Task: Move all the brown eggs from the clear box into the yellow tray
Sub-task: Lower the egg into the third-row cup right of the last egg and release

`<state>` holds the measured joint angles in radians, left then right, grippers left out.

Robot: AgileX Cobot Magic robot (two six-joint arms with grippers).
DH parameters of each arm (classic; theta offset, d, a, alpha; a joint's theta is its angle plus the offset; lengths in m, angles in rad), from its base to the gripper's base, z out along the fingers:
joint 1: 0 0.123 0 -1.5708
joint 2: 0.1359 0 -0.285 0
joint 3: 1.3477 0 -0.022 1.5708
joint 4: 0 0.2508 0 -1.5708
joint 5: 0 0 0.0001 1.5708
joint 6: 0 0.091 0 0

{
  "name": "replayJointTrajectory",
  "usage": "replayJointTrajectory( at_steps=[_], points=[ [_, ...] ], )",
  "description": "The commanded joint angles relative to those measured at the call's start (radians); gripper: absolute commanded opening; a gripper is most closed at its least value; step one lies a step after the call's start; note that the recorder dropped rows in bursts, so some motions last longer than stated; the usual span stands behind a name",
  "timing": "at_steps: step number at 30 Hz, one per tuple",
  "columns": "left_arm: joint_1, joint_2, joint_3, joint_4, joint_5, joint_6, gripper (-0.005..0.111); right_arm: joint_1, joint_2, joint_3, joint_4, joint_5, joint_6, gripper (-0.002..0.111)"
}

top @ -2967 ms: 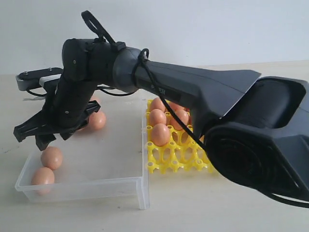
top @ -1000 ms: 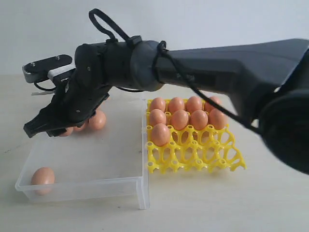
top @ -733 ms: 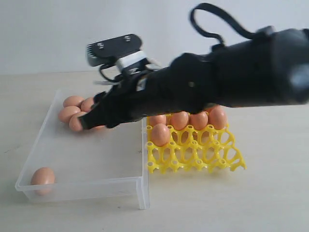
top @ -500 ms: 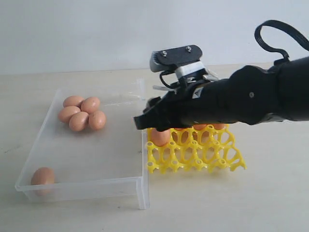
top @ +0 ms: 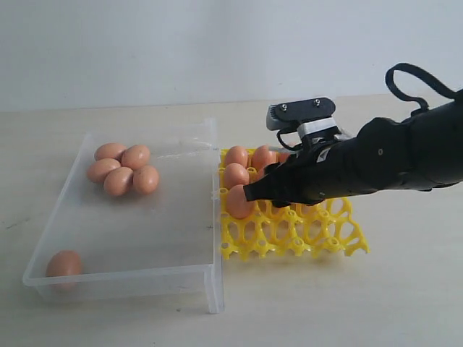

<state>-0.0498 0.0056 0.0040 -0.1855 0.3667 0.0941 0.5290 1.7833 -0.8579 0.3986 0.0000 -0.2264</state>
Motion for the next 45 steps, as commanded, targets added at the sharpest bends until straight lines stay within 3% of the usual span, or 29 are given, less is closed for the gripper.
replayJointTrajectory(
  at_steps=[1,45],
  points=[
    [0.001,-0.006,-0.004,-0.002,-0.004,0.003,0.000,-0.006,0.039,0.003,-0.010,-0.054,0.003,0.000],
    [0.001,-0.006,-0.004,-0.002,-0.004,0.003,0.000,0.035,0.048,0.003,-0.042,-0.167,0.107,0.000]
  ],
)
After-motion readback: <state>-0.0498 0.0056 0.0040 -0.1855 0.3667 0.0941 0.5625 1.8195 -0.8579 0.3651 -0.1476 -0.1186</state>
